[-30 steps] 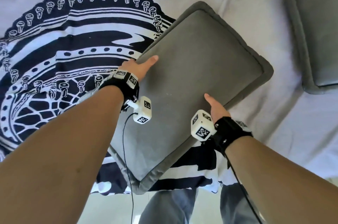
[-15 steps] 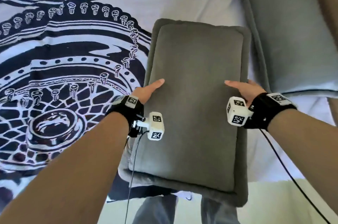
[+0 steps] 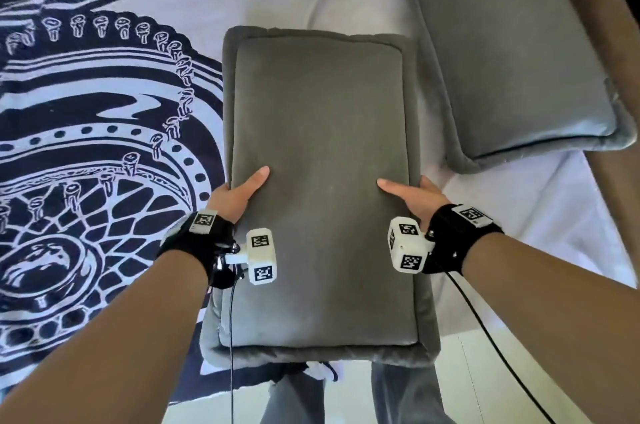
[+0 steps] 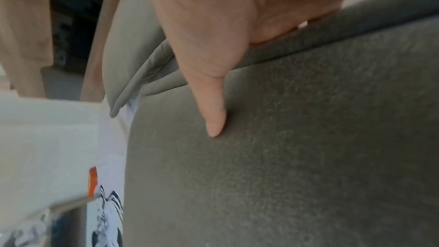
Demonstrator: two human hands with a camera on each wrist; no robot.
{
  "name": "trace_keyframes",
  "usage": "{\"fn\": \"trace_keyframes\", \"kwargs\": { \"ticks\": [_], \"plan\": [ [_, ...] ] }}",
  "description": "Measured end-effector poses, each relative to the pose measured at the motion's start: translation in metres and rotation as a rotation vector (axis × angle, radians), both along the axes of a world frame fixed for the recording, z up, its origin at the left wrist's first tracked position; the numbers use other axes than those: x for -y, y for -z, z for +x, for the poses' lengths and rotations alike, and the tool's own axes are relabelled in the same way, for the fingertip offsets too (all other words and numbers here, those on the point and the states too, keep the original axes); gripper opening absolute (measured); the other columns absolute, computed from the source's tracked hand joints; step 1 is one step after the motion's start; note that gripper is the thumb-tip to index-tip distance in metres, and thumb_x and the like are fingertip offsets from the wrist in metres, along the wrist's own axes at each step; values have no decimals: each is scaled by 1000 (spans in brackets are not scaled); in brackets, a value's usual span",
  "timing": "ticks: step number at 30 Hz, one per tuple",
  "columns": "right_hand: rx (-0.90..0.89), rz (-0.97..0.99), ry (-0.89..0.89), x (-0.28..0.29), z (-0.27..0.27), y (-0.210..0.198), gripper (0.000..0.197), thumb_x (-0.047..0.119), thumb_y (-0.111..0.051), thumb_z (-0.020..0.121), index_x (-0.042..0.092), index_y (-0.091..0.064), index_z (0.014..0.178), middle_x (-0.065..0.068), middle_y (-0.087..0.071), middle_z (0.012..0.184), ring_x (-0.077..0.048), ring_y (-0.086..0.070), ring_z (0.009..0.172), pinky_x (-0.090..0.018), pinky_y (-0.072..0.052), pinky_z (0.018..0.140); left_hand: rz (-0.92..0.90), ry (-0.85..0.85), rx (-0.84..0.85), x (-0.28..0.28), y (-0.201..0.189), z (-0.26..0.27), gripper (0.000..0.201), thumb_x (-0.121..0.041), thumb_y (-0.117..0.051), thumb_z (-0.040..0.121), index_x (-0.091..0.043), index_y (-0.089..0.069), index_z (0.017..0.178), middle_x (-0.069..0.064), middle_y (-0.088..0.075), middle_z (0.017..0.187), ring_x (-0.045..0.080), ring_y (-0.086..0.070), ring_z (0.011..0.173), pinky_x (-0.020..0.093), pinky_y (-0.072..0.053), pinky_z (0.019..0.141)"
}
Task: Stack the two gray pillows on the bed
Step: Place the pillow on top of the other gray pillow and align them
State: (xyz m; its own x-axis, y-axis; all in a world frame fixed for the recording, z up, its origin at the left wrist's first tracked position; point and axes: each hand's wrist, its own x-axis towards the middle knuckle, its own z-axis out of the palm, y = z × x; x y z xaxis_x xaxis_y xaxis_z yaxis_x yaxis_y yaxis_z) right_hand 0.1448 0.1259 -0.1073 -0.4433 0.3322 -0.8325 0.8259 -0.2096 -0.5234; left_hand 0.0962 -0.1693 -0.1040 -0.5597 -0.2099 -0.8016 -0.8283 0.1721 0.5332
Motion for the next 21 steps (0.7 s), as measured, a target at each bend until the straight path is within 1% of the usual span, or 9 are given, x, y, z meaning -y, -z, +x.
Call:
{"fn": "trace_keyframes", "kwargs": {
  "ticks": [1,3,5,7,9,11,13,18,21],
  "plan": [
    [-15,1,20,-1,-2,0,69,27,-92,61,15,-59,119,-9,-74,109,-26,-74,87,-40,-63,67,-12,-2,-13,-4,-4,-2,84,-67,-83,57,-17,-63,122,4,-72,114,26,-71,101,37,-56,92],
    [-43,-15,34,-5,-10,-4,61,25,-90,67,14,-59,118,-7,-73,110,-22,-73,84,-29,-59,58,-36,-9,-50,-11,-13,-6,64,-60,-80,70,-21,-60,117,4,-68,112,25,-68,99,33,-53,87],
    [-74,-14,23,-12,-20,-11,60,24,-87,71,14,-56,121,-4,-70,112,-19,-70,86,-26,-56,58,-41,-17,-98,-21,-24,-11,57,-57,-80,73,-22,-59,113,4,-68,110,24,-67,95,33,-53,85],
    [-106,-14,26,-21,-31,-17,69,28,-90,66,15,-54,123,-1,-67,115,-22,-69,94,-33,-60,71,-25,-45,-132,-30,-32,-19,66,-60,-82,67,-19,-62,116,4,-70,113,25,-69,97,36,-55,89],
    [-139,-9,40,-33,-42,-24,79,30,-92,57,14,-57,126,-4,-70,117,-24,-72,97,-42,-61,82,-29,-60,-155,-39,-38,-27,72,-60,-81,68,-17,-61,121,4,-70,115,25,-69,100,37,-56,91],
    [-182,-8,27,-46,-55,-38,68,25,-91,62,16,-61,123,-5,-73,113,-25,-73,94,-45,-61,83,-21,-76,-186,-49,-43,-37,84,-64,-82,63,-14,-61,127,4,-70,116,25,-69,102,40,-56,93],
    [-206,2,17,-60,-67,-50,60,22,-90,66,17,-64,119,-6,-75,109,-25,-74,92,-45,-61,81,10,-59,-192,-57,-47,-45,97,-71,-83,52,-14,-62,128,5,-71,117,27,-70,103,43,-57,93],
    [-262,14,-25,-106,-94,-80,50,16,-89,69,17,-66,114,-7,-77,104,-27,-76,89,-49,-62,78,87,-58,-236,-86,-51,-62,98,-74,-83,48,-19,-63,126,3,-74,115,28,-71,104,48,-56,93],
    [-296,64,-53,-136,-112,-97,51,14,-88,70,16,-65,116,-8,-77,105,-27,-76,89,-47,-62,77,168,-86,-293,-119,-60,-79,78,-61,-84,62,-16,-66,124,4,-75,112,27,-73,101,47,-56,92]
  ]
}}
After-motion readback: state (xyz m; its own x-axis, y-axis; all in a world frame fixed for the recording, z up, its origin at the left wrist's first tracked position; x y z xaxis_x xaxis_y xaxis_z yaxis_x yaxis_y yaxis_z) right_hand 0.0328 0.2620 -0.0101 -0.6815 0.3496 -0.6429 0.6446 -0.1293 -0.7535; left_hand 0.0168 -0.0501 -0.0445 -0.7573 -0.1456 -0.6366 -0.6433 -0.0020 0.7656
